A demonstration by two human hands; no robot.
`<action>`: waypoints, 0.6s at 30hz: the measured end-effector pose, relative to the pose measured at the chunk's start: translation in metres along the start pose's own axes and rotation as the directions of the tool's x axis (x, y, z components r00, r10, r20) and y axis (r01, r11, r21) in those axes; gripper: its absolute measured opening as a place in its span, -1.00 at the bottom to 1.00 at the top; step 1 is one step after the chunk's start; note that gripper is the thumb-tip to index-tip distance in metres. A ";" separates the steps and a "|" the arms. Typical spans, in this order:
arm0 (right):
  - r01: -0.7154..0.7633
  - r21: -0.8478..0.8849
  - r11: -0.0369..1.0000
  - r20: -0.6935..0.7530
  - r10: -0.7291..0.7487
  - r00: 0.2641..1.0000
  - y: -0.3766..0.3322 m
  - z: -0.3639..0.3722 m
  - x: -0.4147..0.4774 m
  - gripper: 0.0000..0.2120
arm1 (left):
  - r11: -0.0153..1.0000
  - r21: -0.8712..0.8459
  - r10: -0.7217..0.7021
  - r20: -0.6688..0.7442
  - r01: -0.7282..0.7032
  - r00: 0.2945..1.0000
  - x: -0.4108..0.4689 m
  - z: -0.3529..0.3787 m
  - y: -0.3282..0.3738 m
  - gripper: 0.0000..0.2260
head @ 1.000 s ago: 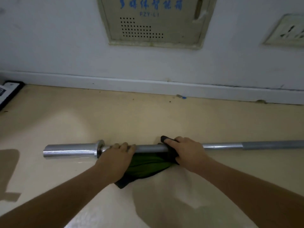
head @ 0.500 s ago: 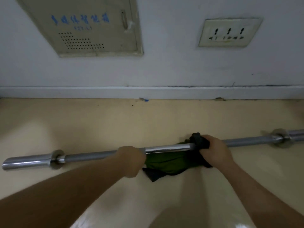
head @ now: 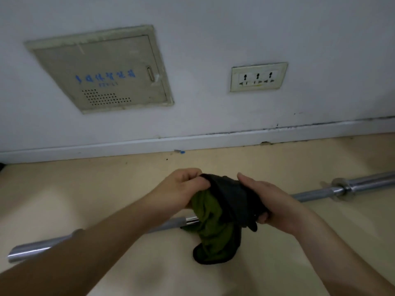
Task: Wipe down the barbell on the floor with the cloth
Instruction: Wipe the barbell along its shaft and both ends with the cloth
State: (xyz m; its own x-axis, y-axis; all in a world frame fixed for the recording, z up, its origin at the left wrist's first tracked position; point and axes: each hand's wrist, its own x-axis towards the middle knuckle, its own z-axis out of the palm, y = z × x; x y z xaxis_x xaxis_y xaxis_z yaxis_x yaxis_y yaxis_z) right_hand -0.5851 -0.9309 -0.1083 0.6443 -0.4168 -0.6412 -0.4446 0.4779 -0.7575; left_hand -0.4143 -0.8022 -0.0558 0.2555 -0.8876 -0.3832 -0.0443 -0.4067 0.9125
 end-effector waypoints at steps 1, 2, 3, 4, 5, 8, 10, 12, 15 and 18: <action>-0.003 -0.224 0.975 -0.059 -0.010 0.998 -0.008 0.004 -0.007 -0.51 | 1.000 0.010 -0.002 -0.015 0.002 1.000 -0.007 -0.007 0.009 -0.77; -0.012 -0.411 0.911 -0.101 -0.033 0.994 -0.015 0.008 -0.012 -0.47 | 1.000 0.019 -0.003 -0.038 0.004 0.999 -0.014 -0.014 0.017 -0.69; -0.029 -0.548 0.836 -0.142 -0.059 0.988 -0.019 0.012 -0.014 -0.40 | 1.000 0.029 -0.003 -0.060 0.005 0.998 -0.022 -0.019 0.024 -0.64; -0.046 -0.643 0.764 -0.182 -0.094 0.979 -0.020 0.014 -0.014 -0.32 | 1.000 0.020 0.000 -0.075 0.002 0.997 -0.028 -0.023 0.028 -0.63; -0.060 -0.711 0.701 -0.218 -0.137 0.966 -0.020 0.016 -0.016 -0.23 | 1.000 -0.006 -0.004 -0.081 0.004 0.997 -0.035 -0.026 0.032 -0.64; 0.128 -0.660 0.740 -0.208 -0.344 0.916 -0.024 0.037 -0.032 -0.20 | 0.985 -0.170 -0.058 -0.104 0.040 0.993 -0.052 -0.030 0.046 -0.69; 0.312 -0.416 0.854 -0.160 -0.406 0.900 -0.027 0.061 -0.045 -0.32 | 0.968 -0.247 -0.075 -0.131 0.040 0.989 -0.060 -0.033 0.053 -0.69; 0.335 -0.337 0.880 -0.216 -0.419 0.882 -0.016 0.077 -0.046 -0.32 | 0.943 -0.333 -0.066 -0.189 0.000 0.980 -0.068 -0.036 0.059 -0.71; 0.110 -0.100 0.989 -0.198 -0.128 0.972 0.018 0.083 -0.034 -0.15 | 0.866 -0.489 -0.017 -0.245 -0.109 0.969 -0.079 -0.047 0.069 -0.77; -0.064 0.179 0.982 0.136 0.040 0.990 0.037 0.111 -0.021 -0.19 | 0.796 -0.571 0.078 -0.231 -0.200 0.970 -0.091 -0.062 0.076 -0.85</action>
State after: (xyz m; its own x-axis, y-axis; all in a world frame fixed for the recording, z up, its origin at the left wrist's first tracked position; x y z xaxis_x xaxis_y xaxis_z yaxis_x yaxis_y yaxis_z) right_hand -0.5461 -0.8182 -0.1092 0.7046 -0.2885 -0.6483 -0.3665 0.6343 -0.6807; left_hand -0.3807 -0.7389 0.0576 0.4678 -0.8425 -0.2673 0.4650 -0.0226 0.8850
